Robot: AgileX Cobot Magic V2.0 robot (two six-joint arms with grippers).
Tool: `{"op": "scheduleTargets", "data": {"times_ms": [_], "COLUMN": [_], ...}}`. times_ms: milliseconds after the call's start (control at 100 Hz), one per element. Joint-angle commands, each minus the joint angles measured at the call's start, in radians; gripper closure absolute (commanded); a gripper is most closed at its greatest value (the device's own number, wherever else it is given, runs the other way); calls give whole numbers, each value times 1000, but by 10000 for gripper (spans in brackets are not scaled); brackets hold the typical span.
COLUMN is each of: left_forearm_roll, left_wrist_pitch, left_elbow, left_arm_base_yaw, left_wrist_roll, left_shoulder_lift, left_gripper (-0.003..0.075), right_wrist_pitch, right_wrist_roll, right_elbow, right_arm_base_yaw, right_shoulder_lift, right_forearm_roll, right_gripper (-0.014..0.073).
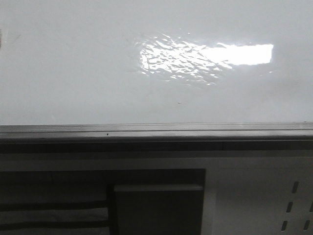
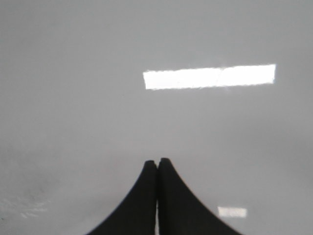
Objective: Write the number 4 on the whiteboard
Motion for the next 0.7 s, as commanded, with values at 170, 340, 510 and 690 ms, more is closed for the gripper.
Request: {"op": "scheduleTargets", "data": {"times_ms": [170,340,510,690], "left_forearm_roll": [-2,-2,-2,32], "left_wrist_pitch": [-38,-34,-34,-42], "left_elbow": [-91,-91,-91,-91], "left_arm_base_yaw": [2,2,2,2], "left_wrist_roll": [-5,-5,-5,-5], "left_shoulder_lift": [163,189,193,193], "left_gripper": [741,741,741,740], "right_wrist_pitch": [66,58,61,61], "right_wrist_roll": [-7,-7,-7,-7], "right_elbow": [-149,-149,-149,-149], "right_arm_base_yaw": [-7,-7,-7,-7], "right_shoulder_lift": [151,159,159,159], "right_forearm_roll": [-76,-76,-76,-76], "right_gripper": [664,664,664,664]}}
